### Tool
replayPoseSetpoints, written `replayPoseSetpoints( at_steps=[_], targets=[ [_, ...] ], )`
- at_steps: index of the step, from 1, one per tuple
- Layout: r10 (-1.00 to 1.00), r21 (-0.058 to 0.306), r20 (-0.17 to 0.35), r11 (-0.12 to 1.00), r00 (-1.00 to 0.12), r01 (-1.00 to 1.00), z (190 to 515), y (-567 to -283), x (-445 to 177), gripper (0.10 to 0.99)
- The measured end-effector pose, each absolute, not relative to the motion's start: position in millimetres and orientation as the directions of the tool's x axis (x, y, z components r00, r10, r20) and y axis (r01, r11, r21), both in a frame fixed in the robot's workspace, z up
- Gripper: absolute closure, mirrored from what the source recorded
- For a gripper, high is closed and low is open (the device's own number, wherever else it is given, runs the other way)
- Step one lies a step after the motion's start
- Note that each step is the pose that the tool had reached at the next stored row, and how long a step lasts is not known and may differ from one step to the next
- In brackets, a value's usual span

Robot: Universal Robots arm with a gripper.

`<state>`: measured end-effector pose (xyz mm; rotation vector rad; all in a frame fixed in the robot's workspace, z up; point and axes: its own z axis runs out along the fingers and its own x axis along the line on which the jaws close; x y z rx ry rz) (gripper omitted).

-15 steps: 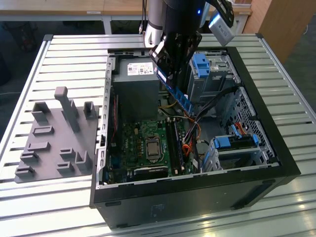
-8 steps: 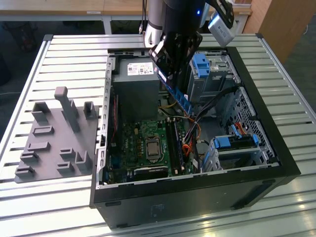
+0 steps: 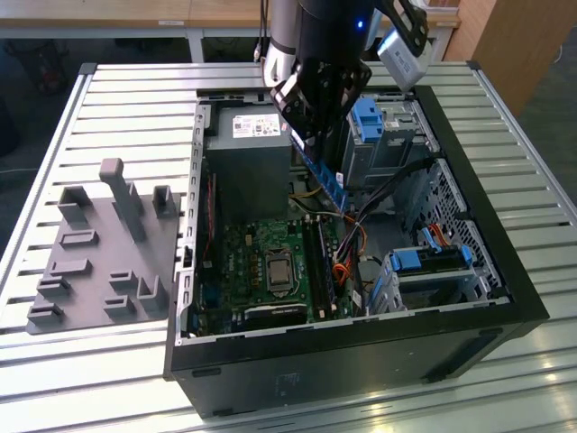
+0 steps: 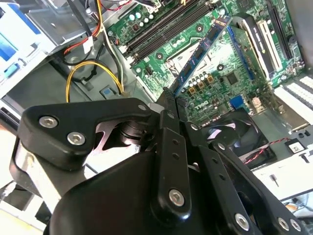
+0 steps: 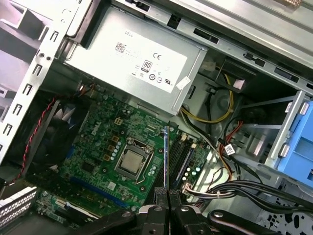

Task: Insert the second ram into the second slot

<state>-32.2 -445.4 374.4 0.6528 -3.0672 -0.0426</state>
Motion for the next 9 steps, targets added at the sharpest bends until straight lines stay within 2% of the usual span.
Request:
replayPoseSetpoints(
  at_steps=[9],
  targets=[
    [-0.356, 0.027, 0.000, 0.934, -0.934, -0.356, 374.2, -445.4, -32.2, 0.957]
  ],
)
